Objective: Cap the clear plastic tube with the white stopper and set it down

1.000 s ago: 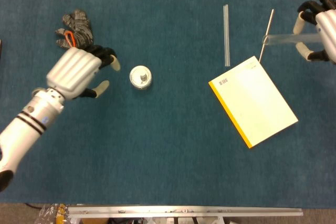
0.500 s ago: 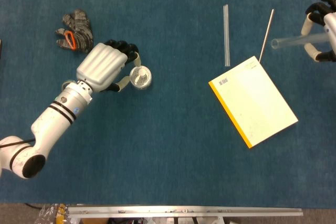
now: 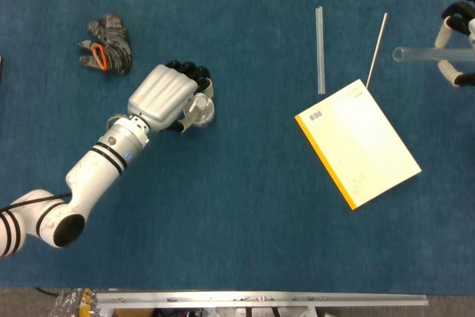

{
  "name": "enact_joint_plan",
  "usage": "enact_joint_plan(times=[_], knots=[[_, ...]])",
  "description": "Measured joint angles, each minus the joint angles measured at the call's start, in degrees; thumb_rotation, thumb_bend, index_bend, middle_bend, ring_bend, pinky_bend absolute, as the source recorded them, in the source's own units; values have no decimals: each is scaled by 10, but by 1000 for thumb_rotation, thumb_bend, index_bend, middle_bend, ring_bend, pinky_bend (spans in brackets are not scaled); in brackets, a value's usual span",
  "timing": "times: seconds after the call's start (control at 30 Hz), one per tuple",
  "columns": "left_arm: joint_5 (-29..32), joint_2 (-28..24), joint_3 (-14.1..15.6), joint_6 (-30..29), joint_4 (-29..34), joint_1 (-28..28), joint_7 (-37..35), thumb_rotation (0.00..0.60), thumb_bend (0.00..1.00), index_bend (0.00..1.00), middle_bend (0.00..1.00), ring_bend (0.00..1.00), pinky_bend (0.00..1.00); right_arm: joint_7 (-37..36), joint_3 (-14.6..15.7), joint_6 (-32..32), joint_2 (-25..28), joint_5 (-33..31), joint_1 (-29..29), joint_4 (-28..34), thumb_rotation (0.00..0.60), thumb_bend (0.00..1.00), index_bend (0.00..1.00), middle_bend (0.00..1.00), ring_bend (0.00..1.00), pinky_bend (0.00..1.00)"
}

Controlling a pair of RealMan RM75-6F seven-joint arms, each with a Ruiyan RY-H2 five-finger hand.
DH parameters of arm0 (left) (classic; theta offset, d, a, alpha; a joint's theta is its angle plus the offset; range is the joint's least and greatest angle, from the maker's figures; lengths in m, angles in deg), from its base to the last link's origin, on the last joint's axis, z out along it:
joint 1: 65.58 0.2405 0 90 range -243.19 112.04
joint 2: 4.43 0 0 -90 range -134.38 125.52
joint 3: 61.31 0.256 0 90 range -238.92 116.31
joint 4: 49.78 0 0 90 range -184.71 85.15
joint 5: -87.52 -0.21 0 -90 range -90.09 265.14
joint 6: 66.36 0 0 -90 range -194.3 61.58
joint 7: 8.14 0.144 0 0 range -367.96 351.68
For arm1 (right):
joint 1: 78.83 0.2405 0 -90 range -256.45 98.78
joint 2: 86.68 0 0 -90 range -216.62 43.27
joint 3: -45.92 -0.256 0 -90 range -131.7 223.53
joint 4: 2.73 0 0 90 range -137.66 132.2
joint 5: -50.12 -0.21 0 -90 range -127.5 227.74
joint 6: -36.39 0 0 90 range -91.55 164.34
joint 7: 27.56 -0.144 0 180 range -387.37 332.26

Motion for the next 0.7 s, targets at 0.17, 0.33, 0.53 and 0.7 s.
enact_joint_plan(times=[0.17, 0.33, 0.53, 0.7], knots=[[4, 9, 2, -1, -14, -4, 2, 600, 351, 351, 233, 203, 244, -6, 0, 2, 3, 3, -4, -4, 600, 282, 593, 313, 128, 238], [5, 18, 5, -3, -28, -7, -1, 600, 351, 351, 233, 203, 244, -10, -1, 5, 4, 5, -5, -5, 600, 283, 594, 313, 128, 238], [3, 28, 8, -4, -42, -10, -6, 600, 350, 354, 233, 203, 244, -9, -1, 5, 6, 6, -7, -5, 600, 283, 595, 313, 128, 238], [5, 33, 10, -5, -49, -12, -8, 600, 350, 373, 238, 203, 244, -9, -3, 4, 8, 4, -9, -4, 600, 283, 595, 314, 128, 238]])
